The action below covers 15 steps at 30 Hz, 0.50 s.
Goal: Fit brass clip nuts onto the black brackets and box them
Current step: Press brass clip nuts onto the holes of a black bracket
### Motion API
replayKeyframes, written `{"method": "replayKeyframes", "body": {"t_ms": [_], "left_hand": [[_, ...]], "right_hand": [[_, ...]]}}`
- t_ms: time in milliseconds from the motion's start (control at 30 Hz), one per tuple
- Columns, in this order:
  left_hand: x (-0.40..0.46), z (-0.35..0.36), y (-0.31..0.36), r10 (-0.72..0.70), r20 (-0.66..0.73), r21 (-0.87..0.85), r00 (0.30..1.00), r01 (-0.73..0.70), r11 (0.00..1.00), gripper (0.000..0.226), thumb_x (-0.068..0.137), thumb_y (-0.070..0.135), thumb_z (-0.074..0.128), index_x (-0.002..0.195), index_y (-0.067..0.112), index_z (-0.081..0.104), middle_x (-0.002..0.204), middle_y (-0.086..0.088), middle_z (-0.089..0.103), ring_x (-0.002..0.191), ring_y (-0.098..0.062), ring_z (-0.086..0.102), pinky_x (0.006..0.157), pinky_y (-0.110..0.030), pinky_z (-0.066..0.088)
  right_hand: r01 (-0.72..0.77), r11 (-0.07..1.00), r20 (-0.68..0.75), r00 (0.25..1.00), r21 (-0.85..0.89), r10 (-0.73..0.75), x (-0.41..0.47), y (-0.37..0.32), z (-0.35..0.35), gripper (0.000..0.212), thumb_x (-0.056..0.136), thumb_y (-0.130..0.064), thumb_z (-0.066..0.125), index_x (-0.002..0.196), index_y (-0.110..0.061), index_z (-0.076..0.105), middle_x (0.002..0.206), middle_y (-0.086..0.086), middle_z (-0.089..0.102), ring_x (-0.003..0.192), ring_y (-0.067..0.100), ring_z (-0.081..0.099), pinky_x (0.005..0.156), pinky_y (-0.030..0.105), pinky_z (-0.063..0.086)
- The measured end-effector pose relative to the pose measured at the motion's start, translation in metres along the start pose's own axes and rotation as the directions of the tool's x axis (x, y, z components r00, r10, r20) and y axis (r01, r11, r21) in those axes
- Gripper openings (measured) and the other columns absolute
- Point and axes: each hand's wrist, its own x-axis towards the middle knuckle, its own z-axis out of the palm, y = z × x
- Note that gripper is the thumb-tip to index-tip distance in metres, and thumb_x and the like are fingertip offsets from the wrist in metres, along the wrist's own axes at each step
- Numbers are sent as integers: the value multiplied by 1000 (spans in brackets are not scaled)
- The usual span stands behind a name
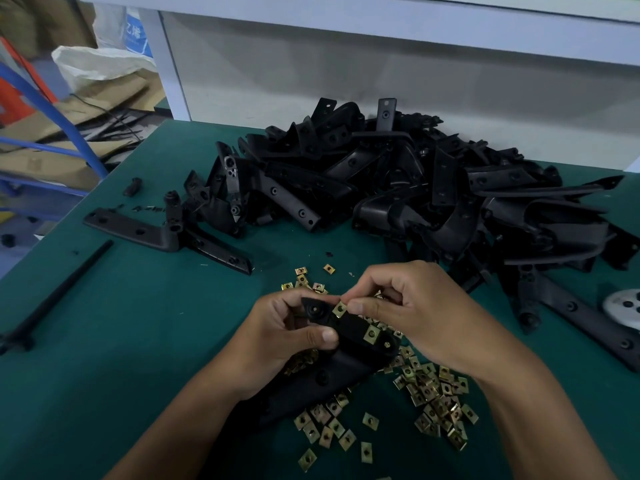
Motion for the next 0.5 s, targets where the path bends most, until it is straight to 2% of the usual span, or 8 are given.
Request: {"method": "replayKeyframes", "body": {"t_ms": [100,200,333,500], "left_hand": [[0,-1,1,3,20,-26,1000,-3,1000,44,61,31,97,100,20,80,88,-7,77,77,-16,74,71,-24,60],[0,1,2,22,55,-40,998,-20,999,34,67,22,93,98,19,80,87,-5,77,77,-14,75,70,-22,59],[3,0,0,38,33,-17,999,-38,999,24,72,7,85,94,16,77,89,-9,76,77,-17,74,71,-25,60],[3,-3,-1,47,73,19,996,-49,999,27,76,1,80,99,16,75,91,-11,74,79,-20,73,75,-27,60]], "right_hand": [[19,999,2,1000,-32,-19,-2,-3,-1,8,93,-38,70,91,-35,77,53,-36,51,59,-14,53,61,2,36],[-20,1000,-11,1000,4,20,-1,-2,2,13,92,-49,67,88,-39,73,71,-25,65,63,-2,58,59,14,40],[-160,971,-3,987,178,163,5,2,9,11,92,-42,70,87,-32,73,86,-16,74,80,1,68,75,27,53],[-171,954,62,985,247,160,4,6,4,7,91,-33,73,87,-27,75,85,-11,76,77,4,70,72,21,53]]}}
